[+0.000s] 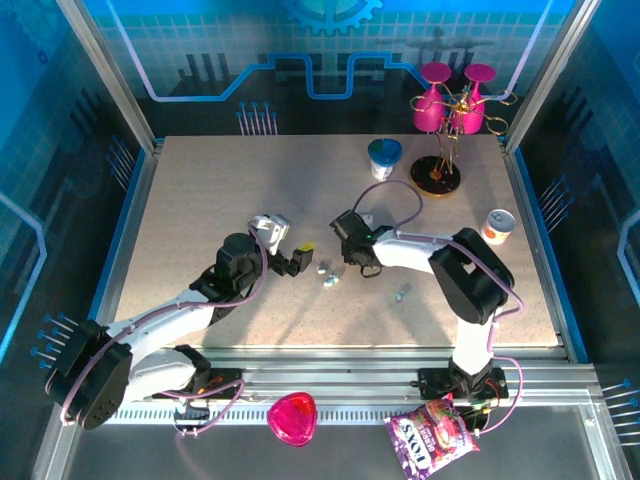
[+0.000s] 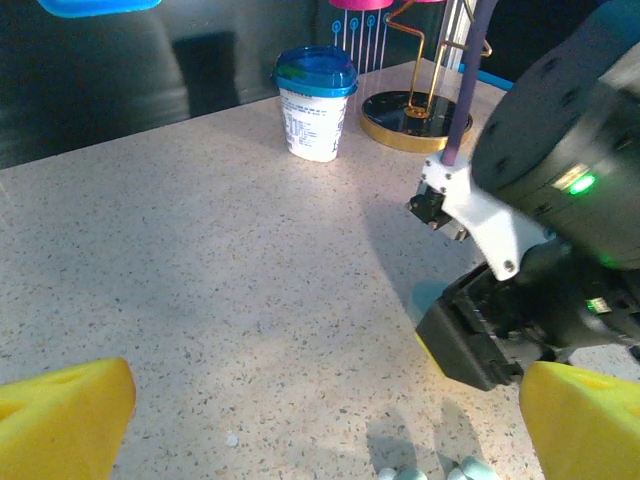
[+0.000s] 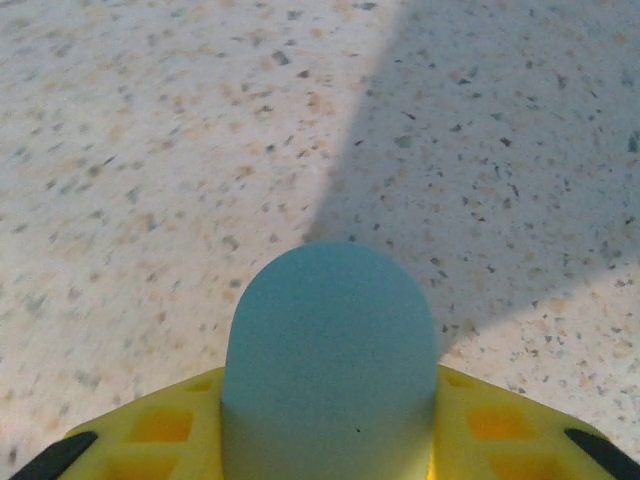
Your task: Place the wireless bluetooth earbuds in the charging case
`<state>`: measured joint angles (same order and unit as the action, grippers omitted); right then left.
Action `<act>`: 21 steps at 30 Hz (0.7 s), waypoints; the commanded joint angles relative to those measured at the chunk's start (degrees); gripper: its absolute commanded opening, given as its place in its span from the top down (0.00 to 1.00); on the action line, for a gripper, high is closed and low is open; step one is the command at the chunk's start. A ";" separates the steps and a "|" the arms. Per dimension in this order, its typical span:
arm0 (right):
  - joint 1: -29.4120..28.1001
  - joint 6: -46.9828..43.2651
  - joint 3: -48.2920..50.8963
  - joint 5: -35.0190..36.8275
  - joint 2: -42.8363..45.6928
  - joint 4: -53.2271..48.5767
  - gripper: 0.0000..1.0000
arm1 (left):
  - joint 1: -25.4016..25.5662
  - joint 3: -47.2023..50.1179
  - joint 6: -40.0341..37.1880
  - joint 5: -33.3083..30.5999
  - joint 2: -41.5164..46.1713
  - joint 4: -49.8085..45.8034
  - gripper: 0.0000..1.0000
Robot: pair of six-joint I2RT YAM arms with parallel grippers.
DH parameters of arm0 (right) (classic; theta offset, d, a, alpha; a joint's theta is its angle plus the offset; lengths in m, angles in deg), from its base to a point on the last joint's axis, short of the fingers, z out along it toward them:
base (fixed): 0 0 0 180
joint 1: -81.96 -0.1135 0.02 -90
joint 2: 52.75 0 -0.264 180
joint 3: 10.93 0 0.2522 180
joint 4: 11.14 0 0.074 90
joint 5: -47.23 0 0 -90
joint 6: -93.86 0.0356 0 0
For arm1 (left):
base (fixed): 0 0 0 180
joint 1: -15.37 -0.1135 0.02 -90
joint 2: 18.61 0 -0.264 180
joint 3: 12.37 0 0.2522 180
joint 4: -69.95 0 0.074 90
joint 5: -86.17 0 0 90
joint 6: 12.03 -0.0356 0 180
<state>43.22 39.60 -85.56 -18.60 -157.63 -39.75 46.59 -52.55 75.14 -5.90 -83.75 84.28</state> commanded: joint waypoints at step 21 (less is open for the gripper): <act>9.12 -55.25 -4.17 -43.23 28.32 -20.70 0.75 | -1.62 -4.70 -2.75 35.70 3.36 -0.28 0.01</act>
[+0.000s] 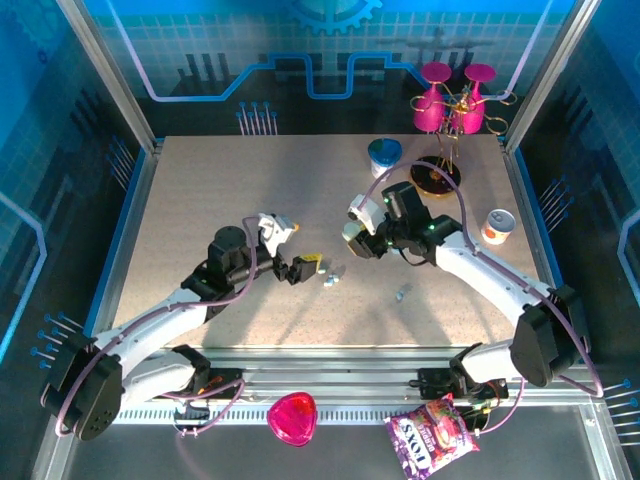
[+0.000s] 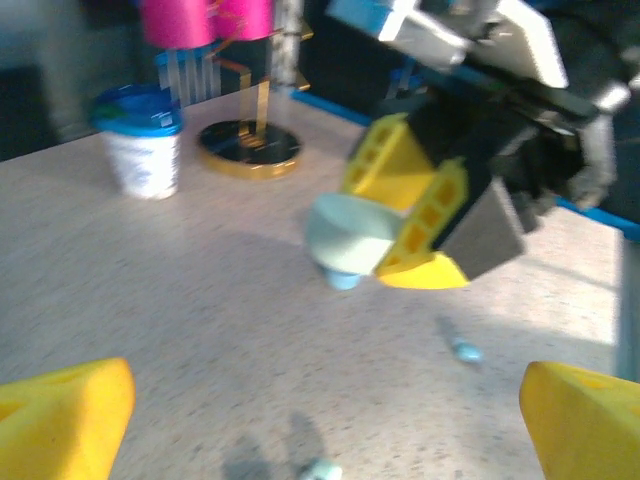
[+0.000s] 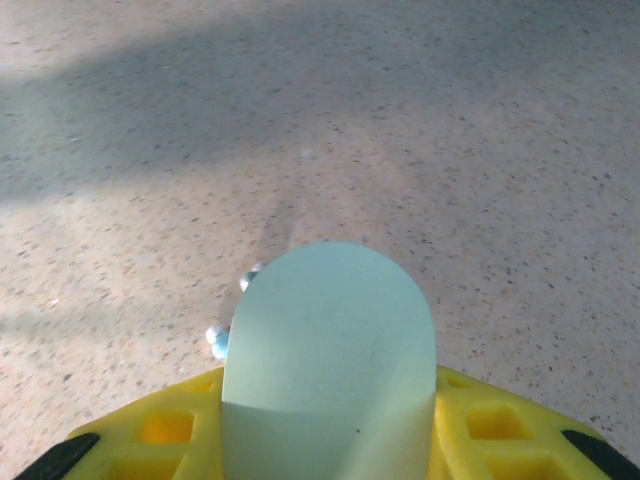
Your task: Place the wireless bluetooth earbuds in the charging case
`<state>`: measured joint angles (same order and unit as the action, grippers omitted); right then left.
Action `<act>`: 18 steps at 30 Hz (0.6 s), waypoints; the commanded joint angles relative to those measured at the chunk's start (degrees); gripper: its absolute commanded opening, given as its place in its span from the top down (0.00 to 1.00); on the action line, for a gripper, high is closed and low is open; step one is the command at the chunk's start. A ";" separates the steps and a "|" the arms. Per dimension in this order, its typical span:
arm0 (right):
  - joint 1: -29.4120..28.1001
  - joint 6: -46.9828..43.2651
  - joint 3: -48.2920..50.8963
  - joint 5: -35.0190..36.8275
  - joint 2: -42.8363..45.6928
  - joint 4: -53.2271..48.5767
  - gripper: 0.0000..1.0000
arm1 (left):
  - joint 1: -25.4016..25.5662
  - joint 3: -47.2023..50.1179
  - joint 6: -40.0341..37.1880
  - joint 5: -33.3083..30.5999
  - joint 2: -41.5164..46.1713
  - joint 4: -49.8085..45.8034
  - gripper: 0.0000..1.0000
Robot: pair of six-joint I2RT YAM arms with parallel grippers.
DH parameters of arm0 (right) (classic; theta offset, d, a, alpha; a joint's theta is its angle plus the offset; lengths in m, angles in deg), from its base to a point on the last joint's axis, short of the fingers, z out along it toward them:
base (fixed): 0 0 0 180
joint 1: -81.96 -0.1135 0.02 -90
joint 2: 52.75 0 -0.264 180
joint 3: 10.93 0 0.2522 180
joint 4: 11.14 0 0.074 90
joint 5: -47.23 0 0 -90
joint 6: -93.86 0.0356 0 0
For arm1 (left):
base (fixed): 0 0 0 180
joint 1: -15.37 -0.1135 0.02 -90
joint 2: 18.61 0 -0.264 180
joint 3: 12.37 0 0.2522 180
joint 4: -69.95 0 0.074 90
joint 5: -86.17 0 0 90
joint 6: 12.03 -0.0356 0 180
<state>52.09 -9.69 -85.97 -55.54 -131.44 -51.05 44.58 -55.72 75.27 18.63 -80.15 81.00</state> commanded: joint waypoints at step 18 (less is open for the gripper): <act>-6.44 -14.49 -14.52 -16.23 6.87 -25.45 0.76 | 2.27 -9.80 5.20 33.90 -9.16 7.09 0.07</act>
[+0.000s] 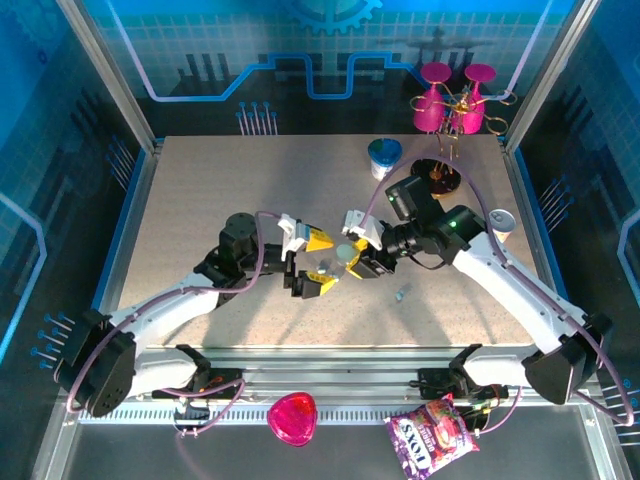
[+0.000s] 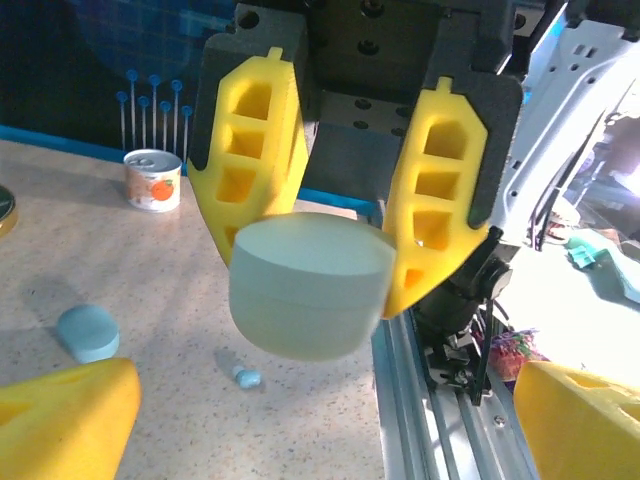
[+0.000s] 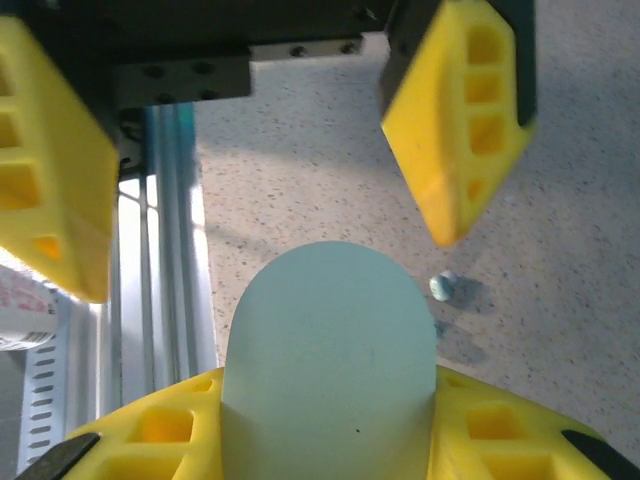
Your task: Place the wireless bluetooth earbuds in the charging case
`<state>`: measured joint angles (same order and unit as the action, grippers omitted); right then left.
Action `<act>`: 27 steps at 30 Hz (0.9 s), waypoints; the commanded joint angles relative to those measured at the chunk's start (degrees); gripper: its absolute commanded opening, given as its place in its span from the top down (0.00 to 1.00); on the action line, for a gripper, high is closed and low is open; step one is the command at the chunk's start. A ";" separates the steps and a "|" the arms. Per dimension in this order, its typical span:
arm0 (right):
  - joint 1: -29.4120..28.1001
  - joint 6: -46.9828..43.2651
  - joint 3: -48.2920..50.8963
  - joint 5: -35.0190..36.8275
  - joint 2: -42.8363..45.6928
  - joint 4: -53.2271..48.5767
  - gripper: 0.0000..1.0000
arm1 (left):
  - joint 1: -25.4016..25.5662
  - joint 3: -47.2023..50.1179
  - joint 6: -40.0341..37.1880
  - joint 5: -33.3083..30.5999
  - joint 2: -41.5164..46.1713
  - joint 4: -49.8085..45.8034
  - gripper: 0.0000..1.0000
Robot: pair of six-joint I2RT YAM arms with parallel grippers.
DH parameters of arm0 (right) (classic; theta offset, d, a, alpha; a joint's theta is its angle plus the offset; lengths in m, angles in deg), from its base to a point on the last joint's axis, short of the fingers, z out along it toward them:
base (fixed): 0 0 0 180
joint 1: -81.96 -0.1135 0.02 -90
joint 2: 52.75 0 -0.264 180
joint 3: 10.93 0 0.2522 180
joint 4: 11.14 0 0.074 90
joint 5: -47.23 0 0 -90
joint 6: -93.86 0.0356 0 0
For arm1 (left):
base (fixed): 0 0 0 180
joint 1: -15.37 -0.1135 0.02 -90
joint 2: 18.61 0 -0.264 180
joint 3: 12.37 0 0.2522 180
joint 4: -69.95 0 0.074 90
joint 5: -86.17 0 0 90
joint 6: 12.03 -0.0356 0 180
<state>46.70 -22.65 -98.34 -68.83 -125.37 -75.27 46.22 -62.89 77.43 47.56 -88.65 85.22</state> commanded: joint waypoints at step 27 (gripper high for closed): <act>-2.61 -0.48 -3.51 -4.34 -1.29 1.33 0.77 | 1.72 -1.48 2.91 6.26 -0.05 5.46 0.45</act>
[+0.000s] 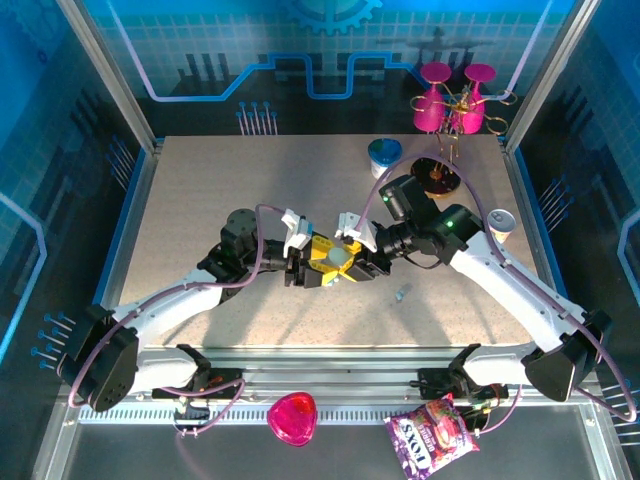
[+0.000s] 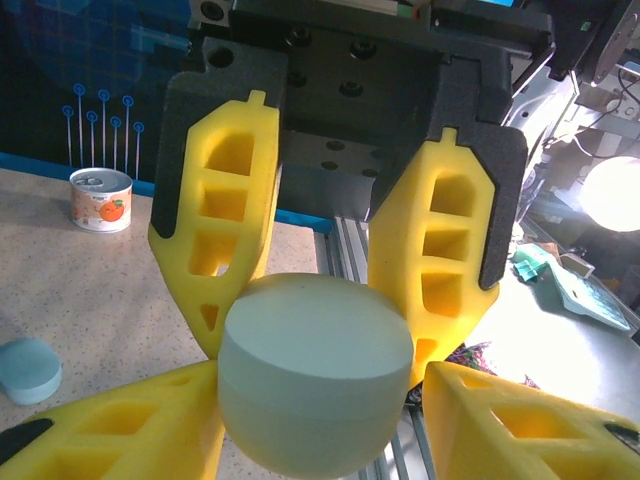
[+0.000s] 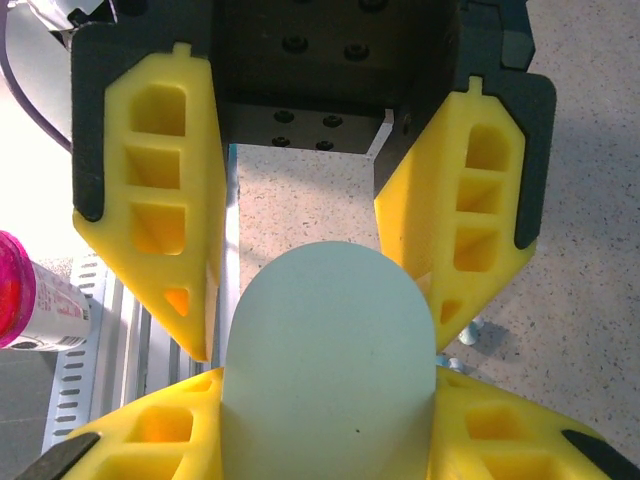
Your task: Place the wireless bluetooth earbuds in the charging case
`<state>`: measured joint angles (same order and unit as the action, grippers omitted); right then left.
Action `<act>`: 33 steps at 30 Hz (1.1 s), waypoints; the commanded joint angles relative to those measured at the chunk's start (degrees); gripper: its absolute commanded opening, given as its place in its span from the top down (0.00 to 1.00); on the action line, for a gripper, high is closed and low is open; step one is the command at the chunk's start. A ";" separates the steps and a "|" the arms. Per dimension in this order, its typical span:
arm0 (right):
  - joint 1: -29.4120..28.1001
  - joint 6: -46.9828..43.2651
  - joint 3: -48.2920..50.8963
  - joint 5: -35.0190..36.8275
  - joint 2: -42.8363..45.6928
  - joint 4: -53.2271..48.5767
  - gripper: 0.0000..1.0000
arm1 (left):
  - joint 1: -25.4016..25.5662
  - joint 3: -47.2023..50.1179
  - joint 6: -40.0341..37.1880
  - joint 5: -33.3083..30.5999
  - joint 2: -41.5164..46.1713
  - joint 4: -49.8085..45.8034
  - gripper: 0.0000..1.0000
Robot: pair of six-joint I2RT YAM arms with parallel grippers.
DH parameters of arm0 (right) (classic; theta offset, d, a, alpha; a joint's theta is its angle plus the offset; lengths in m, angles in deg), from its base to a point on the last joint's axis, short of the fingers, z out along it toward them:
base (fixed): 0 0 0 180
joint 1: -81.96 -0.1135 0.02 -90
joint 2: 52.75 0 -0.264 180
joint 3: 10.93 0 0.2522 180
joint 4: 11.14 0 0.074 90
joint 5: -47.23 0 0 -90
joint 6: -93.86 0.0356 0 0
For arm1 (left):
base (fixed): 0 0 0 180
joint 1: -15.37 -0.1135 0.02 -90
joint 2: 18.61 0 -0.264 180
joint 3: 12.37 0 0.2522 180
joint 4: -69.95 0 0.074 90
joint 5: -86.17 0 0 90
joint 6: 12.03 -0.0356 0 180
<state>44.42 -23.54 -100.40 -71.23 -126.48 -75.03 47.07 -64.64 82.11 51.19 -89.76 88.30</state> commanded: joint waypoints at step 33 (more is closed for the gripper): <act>0.10 2.09 -0.58 -3.50 -0.42 2.82 0.77 | 1.49 -0.26 1.84 3.07 0.13 4.47 0.56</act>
<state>44.62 -22.03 -100.88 -73.88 -127.01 -76.31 47.16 -63.54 83.57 52.09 -89.39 90.07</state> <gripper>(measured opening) 0.371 0.463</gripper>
